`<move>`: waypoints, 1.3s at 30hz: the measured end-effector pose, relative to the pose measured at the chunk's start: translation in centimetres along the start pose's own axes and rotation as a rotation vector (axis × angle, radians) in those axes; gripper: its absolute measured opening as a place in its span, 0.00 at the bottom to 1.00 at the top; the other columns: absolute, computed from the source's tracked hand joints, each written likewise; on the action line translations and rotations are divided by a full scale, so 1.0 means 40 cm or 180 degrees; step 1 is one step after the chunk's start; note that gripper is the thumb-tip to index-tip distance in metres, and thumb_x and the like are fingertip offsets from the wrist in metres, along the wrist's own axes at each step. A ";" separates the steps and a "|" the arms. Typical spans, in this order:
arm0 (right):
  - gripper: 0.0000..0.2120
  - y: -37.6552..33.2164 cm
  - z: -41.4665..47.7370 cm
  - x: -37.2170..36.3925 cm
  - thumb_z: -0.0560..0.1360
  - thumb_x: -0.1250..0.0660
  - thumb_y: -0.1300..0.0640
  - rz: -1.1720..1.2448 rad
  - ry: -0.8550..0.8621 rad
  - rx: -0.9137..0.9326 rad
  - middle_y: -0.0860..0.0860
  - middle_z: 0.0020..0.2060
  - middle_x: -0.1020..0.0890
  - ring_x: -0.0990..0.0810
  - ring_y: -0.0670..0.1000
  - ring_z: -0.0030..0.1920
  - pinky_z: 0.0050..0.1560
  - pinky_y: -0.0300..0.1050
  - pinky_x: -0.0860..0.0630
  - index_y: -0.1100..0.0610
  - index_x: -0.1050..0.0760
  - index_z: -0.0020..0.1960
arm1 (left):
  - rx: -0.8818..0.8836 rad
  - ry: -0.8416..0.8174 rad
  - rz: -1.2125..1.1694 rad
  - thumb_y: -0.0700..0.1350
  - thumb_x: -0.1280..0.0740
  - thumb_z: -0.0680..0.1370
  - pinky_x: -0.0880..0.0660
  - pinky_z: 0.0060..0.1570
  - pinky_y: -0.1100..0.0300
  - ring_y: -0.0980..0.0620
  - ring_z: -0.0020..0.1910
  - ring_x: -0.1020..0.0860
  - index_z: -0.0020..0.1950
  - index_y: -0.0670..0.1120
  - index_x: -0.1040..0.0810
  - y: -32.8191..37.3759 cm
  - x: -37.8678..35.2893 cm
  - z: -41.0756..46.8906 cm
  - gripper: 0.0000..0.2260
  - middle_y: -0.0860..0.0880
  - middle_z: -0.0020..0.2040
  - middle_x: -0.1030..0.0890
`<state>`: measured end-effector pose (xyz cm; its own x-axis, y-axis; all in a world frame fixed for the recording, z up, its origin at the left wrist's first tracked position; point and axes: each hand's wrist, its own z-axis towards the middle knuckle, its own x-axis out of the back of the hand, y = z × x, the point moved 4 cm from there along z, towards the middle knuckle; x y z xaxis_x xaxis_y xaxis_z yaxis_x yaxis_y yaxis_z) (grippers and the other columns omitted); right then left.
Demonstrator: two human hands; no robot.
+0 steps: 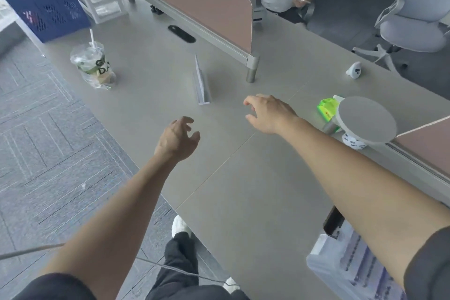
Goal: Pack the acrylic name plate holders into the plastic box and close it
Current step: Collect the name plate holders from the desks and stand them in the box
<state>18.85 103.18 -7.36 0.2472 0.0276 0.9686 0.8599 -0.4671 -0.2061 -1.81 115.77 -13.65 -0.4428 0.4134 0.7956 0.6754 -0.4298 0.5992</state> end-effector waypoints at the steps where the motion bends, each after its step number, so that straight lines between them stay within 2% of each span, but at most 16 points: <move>1: 0.18 0.004 0.034 -0.007 0.79 0.37 0.49 -0.0033 -0.0037 -0.0038 0.52 0.61 0.24 0.24 0.58 0.60 0.58 0.51 0.26 0.51 0.30 0.68 | 0.0048 -0.0028 -0.0051 0.50 0.34 0.76 0.29 0.52 0.57 0.47 0.55 0.22 0.64 0.49 0.28 -0.009 -0.010 0.038 0.17 0.50 0.55 0.20; 5: 0.17 0.010 0.184 -0.043 0.79 0.37 0.49 -0.0087 -0.0201 -0.0224 0.52 0.61 0.24 0.24 0.57 0.61 0.58 0.51 0.26 0.51 0.29 0.66 | 0.0309 -0.0104 -0.0424 0.52 0.36 0.76 0.25 0.53 0.53 0.47 0.56 0.22 0.64 0.50 0.28 -0.050 -0.046 0.199 0.17 0.51 0.55 0.19; 9: 0.17 0.002 0.351 -0.085 0.79 0.38 0.48 -0.0030 -0.0370 -0.0415 0.51 0.60 0.23 0.25 0.56 0.61 0.57 0.49 0.27 0.51 0.28 0.65 | 0.0578 -0.0197 -0.0751 0.53 0.36 0.76 0.26 0.55 0.52 0.47 0.59 0.24 0.68 0.48 0.31 -0.081 -0.092 0.357 0.22 0.49 0.59 0.21; 15: 0.17 -0.018 0.572 -0.161 0.79 0.39 0.46 0.0015 -0.0603 -0.0570 0.50 0.59 0.23 0.24 0.55 0.60 0.58 0.51 0.26 0.51 0.28 0.65 | 0.0604 -0.0345 -0.1022 0.52 0.32 0.76 0.33 0.60 0.56 0.46 0.65 0.30 0.72 0.43 0.36 -0.084 -0.185 0.536 0.28 0.43 0.66 0.27; 18: 0.18 -0.020 0.675 -0.190 0.80 0.41 0.46 -0.0022 -0.0658 -0.0564 0.51 0.61 0.23 0.24 0.56 0.61 0.59 0.53 0.27 0.52 0.30 0.67 | 0.0479 -0.0320 -0.1071 0.52 0.31 0.76 0.34 0.61 0.55 0.45 0.67 0.31 0.74 0.43 0.39 -0.061 -0.210 0.617 0.32 0.42 0.68 0.30; 20: 0.19 -0.021 0.740 -0.208 0.81 0.44 0.46 0.0051 -0.0644 -0.0610 0.53 0.63 0.23 0.25 0.58 0.63 0.60 0.53 0.27 0.53 0.31 0.68 | 0.0635 -0.0456 -0.1103 0.52 0.33 0.77 0.33 0.60 0.55 0.44 0.67 0.31 0.76 0.44 0.42 -0.057 -0.221 0.664 0.32 0.43 0.69 0.30; 21: 0.19 -0.023 0.771 -0.217 0.82 0.46 0.46 0.0138 -0.0649 -0.0655 0.54 0.65 0.24 0.26 0.58 0.64 0.60 0.53 0.28 0.53 0.32 0.69 | 0.0704 -0.0506 -0.1077 0.52 0.33 0.77 0.31 0.58 0.54 0.43 0.65 0.29 0.75 0.45 0.41 -0.060 -0.228 0.682 0.30 0.43 0.66 0.28; 23: 0.22 -0.030 0.823 -0.236 0.83 0.49 0.45 0.0420 -0.0718 -0.0803 0.54 0.69 0.26 0.28 0.58 0.67 0.63 0.52 0.31 0.53 0.37 0.73 | 0.0638 -0.0509 -0.0933 0.48 0.36 0.78 0.29 0.45 0.54 0.40 0.54 0.24 0.70 0.45 0.36 -0.061 -0.233 0.702 0.22 0.43 0.52 0.22; 24: 0.24 -0.034 0.848 -0.246 0.83 0.49 0.43 0.0580 -0.0758 -0.0879 0.53 0.71 0.28 0.30 0.57 0.69 0.65 0.51 0.33 0.52 0.39 0.75 | 0.0570 -0.0482 -0.0861 0.46 0.38 0.78 0.32 0.40 0.54 0.39 0.47 0.23 0.67 0.45 0.35 -0.062 -0.235 0.706 0.18 0.45 0.45 0.23; 26: 0.28 -0.048 0.894 -0.261 0.82 0.49 0.40 0.0833 -0.0775 -0.0937 0.53 0.74 0.32 0.33 0.56 0.72 0.69 0.52 0.36 0.51 0.44 0.78 | 0.0478 -0.0400 -0.0758 0.43 0.42 0.79 0.36 0.38 0.56 0.42 0.39 0.27 0.67 0.44 0.35 -0.070 -0.236 0.711 0.17 0.48 0.40 0.27; 28: 0.31 -0.061 0.931 -0.266 0.81 0.46 0.40 0.1048 -0.0690 -0.0954 0.53 0.75 0.34 0.34 0.56 0.73 0.70 0.50 0.37 0.52 0.47 0.79 | 0.0376 -0.0321 -0.0668 0.40 0.43 0.78 0.36 0.38 0.56 0.44 0.37 0.31 0.70 0.44 0.35 -0.081 -0.231 0.714 0.19 0.49 0.38 0.28; 31: 0.33 -0.056 0.951 -0.268 0.79 0.39 0.45 0.1319 -0.0468 -0.1181 0.52 0.72 0.31 0.30 0.56 0.70 0.61 0.42 0.35 0.57 0.48 0.77 | 0.0165 -0.0388 -0.0596 0.38 0.44 0.78 0.31 0.37 0.52 0.39 0.37 0.28 0.71 0.45 0.33 -0.097 -0.223 0.710 0.21 0.46 0.36 0.28; 34: 0.38 -0.029 0.917 -0.276 0.78 0.38 0.46 0.1492 -0.0473 -0.1515 0.54 0.72 0.32 0.30 0.57 0.68 0.60 0.44 0.34 0.57 0.54 0.78 | -0.0008 -0.0465 -0.0609 0.37 0.44 0.78 0.28 0.38 0.50 0.37 0.36 0.28 0.69 0.46 0.30 -0.109 -0.220 0.698 0.20 0.43 0.35 0.25; 36: 0.38 -0.004 0.873 -0.283 0.78 0.39 0.47 0.1550 -0.0492 -0.1802 0.57 0.69 0.30 0.27 0.59 0.62 0.57 0.45 0.33 0.58 0.57 0.78 | -0.0129 -0.0554 -0.0534 0.36 0.45 0.77 0.26 0.38 0.49 0.35 0.36 0.25 0.65 0.45 0.28 -0.109 -0.220 0.679 0.18 0.40 0.35 0.23; 39: 0.35 0.018 0.792 -0.287 0.77 0.40 0.51 0.1633 -0.0429 -0.2127 0.56 0.61 0.26 0.28 0.57 0.52 0.49 0.43 0.35 0.58 0.54 0.76 | -0.0271 -0.0776 -0.0454 0.33 0.44 0.76 0.24 0.40 0.46 0.34 0.38 0.23 0.63 0.43 0.27 -0.087 -0.217 0.628 0.17 0.39 0.37 0.21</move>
<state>30.78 130.54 -23.03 0.6216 -0.2447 0.7442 0.1931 -0.8728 -0.4483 14.49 133.85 -24.87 -0.3679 0.6509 0.6641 0.5601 -0.4150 0.7170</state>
